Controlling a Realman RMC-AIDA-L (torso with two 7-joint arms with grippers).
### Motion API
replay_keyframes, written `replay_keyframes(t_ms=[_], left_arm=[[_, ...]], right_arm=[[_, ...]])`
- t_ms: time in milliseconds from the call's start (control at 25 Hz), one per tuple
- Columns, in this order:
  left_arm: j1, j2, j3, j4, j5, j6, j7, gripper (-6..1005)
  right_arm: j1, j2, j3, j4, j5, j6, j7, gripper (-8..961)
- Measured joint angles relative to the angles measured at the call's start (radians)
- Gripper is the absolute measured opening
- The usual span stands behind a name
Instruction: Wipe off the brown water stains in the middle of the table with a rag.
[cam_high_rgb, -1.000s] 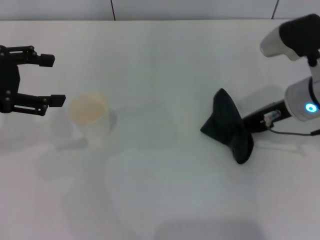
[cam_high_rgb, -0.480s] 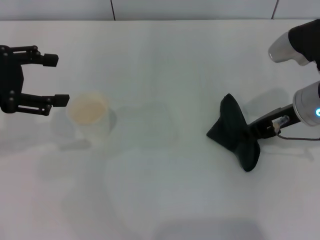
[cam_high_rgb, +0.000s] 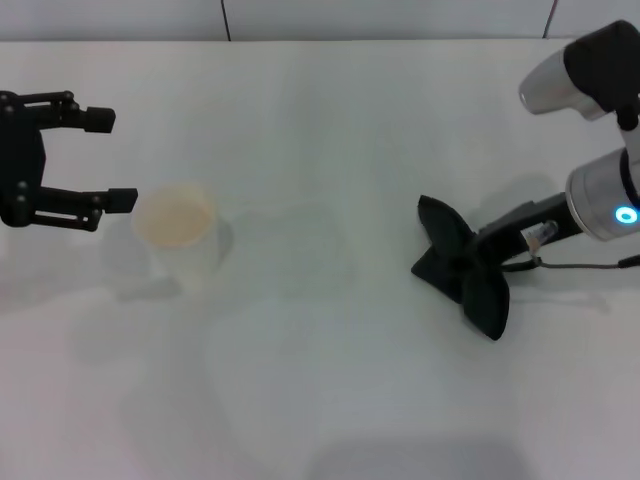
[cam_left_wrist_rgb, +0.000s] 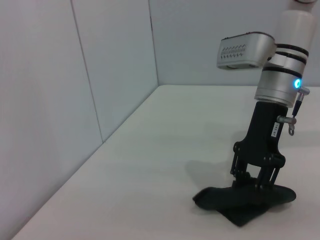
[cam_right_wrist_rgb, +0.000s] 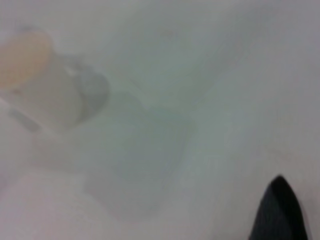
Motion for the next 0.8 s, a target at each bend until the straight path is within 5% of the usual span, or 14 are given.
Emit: replay_keyframes(t_ms=[320, 800], left_arm=[[0.012, 0.000, -0.003, 0.006, -0.023, 0.000, -0.006, 888], [0.067, -0.014, -0.002, 0.007, -0.129, 0.013, -0.044, 888]], right_arm=[[-0.021, -0.004, 0.068, -0.030, 0.112, -0.042, -0.139, 697], [-0.079, -0.004, 0.300, 0.067, 0.327, -0.208, -0.544, 799]])
